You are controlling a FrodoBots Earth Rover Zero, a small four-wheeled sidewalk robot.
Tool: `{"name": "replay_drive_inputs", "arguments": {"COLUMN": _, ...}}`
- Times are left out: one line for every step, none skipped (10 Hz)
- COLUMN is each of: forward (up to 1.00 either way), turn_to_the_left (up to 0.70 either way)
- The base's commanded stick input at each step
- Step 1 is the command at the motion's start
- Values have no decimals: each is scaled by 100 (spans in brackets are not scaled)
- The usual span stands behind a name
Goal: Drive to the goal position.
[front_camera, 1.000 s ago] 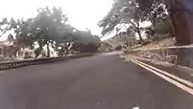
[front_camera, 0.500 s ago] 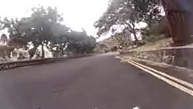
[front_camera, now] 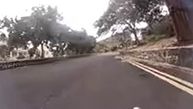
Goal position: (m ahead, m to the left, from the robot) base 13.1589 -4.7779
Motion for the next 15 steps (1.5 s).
{"name": "replay_drive_inputs", "arguments": {"forward": 30, "turn_to_the_left": 0}}
{"name": "replay_drive_inputs", "arguments": {"forward": 30, "turn_to_the_left": 0}}
{"name": "replay_drive_inputs", "arguments": {"forward": 30, "turn_to_the_left": 0}}
{"name": "replay_drive_inputs", "arguments": {"forward": 30, "turn_to_the_left": 0}}
{"name": "replay_drive_inputs", "arguments": {"forward": 30, "turn_to_the_left": 0}}
{"name": "replay_drive_inputs", "arguments": {"forward": 30, "turn_to_the_left": 0}}
{"name": "replay_drive_inputs", "arguments": {"forward": 30, "turn_to_the_left": 0}}
{"name": "replay_drive_inputs", "arguments": {"forward": 30, "turn_to_the_left": 0}}
{"name": "replay_drive_inputs", "arguments": {"forward": 30, "turn_to_the_left": 0}}
{"name": "replay_drive_inputs", "arguments": {"forward": 30, "turn_to_the_left": 0}}
{"name": "replay_drive_inputs", "arguments": {"forward": 30, "turn_to_the_left": 0}}
{"name": "replay_drive_inputs", "arguments": {"forward": 30, "turn_to_the_left": 0}}
{"name": "replay_drive_inputs", "arguments": {"forward": 30, "turn_to_the_left": 0}}
{"name": "replay_drive_inputs", "arguments": {"forward": 30, "turn_to_the_left": 0}}
{"name": "replay_drive_inputs", "arguments": {"forward": 30, "turn_to_the_left": 0}}
